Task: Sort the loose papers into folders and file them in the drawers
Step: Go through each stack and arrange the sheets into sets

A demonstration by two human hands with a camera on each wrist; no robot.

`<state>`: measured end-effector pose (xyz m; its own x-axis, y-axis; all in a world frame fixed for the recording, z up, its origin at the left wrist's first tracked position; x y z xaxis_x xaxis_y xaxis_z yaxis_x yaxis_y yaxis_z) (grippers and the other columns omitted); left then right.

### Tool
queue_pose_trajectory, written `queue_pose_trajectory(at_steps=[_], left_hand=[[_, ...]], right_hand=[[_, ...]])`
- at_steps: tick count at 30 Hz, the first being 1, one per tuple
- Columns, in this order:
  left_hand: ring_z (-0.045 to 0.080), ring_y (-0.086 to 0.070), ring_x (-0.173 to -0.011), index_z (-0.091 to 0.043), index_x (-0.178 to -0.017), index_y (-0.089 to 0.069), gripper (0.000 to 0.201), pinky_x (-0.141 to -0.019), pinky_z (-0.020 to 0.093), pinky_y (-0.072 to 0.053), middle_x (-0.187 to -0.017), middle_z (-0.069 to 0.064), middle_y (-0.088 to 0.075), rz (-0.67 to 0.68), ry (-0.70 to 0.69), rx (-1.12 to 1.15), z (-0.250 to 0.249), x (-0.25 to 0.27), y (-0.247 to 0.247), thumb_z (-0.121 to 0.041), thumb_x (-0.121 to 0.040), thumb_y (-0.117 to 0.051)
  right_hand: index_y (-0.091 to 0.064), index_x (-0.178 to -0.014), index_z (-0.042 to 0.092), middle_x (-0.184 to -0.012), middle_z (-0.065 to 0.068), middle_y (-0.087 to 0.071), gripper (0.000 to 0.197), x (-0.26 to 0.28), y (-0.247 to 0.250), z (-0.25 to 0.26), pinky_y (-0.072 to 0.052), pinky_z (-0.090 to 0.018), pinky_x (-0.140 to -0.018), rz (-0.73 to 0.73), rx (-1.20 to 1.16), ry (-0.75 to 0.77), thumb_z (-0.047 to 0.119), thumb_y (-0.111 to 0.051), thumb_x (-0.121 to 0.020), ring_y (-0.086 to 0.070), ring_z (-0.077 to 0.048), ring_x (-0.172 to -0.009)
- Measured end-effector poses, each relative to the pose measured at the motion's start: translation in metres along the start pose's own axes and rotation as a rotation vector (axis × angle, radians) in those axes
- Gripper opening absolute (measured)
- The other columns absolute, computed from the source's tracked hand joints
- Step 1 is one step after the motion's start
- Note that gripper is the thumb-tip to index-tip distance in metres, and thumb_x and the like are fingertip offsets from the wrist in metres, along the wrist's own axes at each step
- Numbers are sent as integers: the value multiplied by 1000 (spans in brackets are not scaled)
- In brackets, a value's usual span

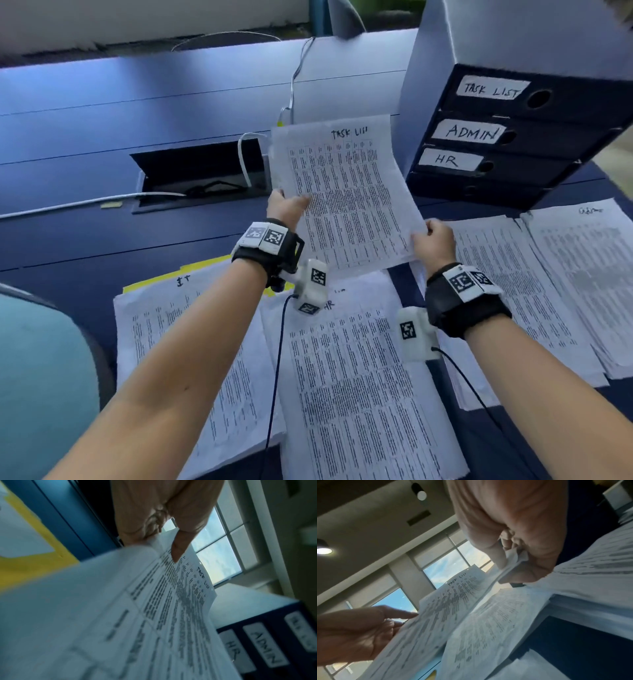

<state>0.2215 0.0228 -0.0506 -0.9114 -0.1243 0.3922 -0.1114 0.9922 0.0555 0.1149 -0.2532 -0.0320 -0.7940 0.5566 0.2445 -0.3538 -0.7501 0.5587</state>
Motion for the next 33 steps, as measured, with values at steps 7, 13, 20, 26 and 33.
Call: queue_pose_trajectory(at_steps=[7, 13, 20, 26, 33], left_hand=[[34, -41, -124, -2, -138, -22, 59, -99, 34, -37, -135, 19, -36, 18, 59, -499, 15, 2, -32, -3, -87, -52], [31, -24, -128, 0, -128, -35, 44, -97, 31, -30, -139, 15, -24, 38, 80, -716, 32, -4, -44, -6, -87, -49], [32, -25, -129, -2, -131, -37, 48, -104, 34, -27, -139, 16, -27, 69, 12, -735, 27, 2, -35, -12, -87, -52], [30, -39, -122, -8, -119, -55, 33, -103, 31, -33, -128, 16, -41, 124, -174, -712, 12, 35, -23, -13, -87, -56], [28, -59, -104, -3, -103, -65, 24, -83, 25, -44, -106, 14, -65, 227, -156, -833, 43, 83, -1, -2, -86, -49]], right_hand=[[-50, -113, 2, -123, -20, -54, 25, -37, -7, -8, -27, -24, -63, -55, 106, -146, -2, -39, -91, -52, -32, -106], [-39, -132, 0, -136, -21, -36, 45, -50, -27, -5, -32, -36, -97, -25, 317, -80, -2, -46, -87, -37, -35, -124], [-44, -126, 10, -134, -12, -30, 50, -32, -25, 9, -29, -44, -98, -77, 466, -4, -3, -48, -78, -28, -33, -124], [-46, -130, 16, -133, -9, -34, 47, 23, -58, 37, -30, -43, -101, 154, 458, 276, 5, -50, -85, -30, -27, -126], [-50, -125, 17, -129, -8, -38, 38, 95, -91, 23, -32, -41, -101, 387, 551, 436, 15, -54, -87, -36, -24, -122]])
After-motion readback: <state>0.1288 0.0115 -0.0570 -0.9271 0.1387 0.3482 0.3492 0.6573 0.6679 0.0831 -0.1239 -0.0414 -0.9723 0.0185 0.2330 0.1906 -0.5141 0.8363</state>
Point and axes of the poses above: each hand's wrist, its own x-axis away from the middle knuckle, its own y-axis out of the back of the hand, z = x × y, the point moved 10 cm from there along -x, towards the middle knuckle
